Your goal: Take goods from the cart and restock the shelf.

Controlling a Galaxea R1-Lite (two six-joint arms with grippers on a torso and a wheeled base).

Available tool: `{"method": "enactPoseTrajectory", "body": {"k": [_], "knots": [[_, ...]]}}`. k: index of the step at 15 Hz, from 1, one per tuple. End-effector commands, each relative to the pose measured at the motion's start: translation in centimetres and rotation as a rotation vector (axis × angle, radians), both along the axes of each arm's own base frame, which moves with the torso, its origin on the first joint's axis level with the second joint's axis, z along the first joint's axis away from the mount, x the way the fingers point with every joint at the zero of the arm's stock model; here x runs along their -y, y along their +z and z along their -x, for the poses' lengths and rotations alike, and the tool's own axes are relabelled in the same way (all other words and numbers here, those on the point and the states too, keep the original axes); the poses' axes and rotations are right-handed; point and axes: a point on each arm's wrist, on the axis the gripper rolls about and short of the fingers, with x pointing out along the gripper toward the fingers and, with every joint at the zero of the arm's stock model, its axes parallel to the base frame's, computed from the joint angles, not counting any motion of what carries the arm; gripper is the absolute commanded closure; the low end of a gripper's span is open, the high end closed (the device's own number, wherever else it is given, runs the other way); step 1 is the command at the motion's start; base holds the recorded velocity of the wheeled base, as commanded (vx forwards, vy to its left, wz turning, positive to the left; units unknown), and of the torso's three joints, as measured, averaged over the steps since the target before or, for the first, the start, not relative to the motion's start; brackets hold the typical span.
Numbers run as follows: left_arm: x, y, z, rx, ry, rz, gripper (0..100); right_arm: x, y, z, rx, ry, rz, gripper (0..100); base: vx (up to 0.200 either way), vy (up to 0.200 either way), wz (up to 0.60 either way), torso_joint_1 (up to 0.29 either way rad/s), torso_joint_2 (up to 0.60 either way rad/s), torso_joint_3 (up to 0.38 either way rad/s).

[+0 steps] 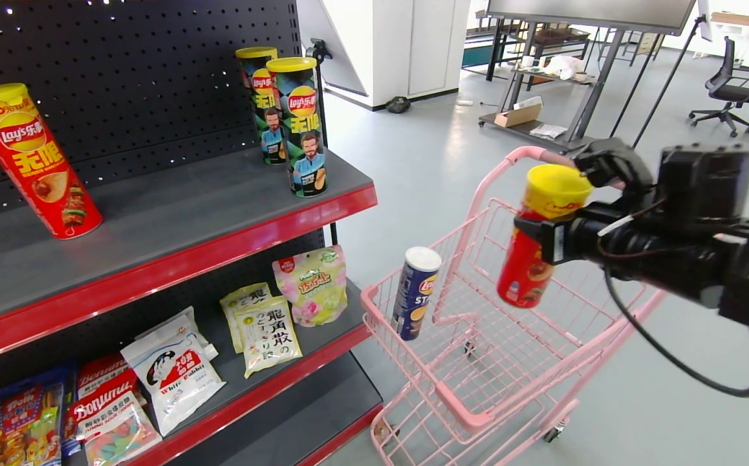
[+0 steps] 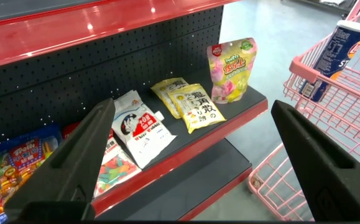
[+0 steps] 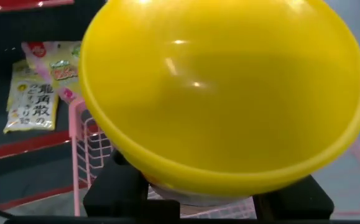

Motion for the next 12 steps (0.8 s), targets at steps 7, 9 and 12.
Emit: {"method": "enactPoseTrajectory", "body": {"k": [7,9,12], "knots": [[0.0,0.0,0.0,-0.002,-0.008,0.000,0,9.6,0.9,22.1,-0.094,-0.239,0.056,100,0.000,0.000,0.00,0.000,0.00,0.000],[0.0,0.0,0.0,-0.002,-0.008,0.000,0,9.8,0.2,22.8,-0.136,-0.233,0.069,100,0.000,0.000,0.00,0.000,0.00,0.000],[0.0,0.0,0.0,-0.002,-0.008,0.000,0,9.9,0.1,22.5,-0.144,-0.235,0.095,100,0.000,0.000,0.00,0.000,0.00,0.000]]}}
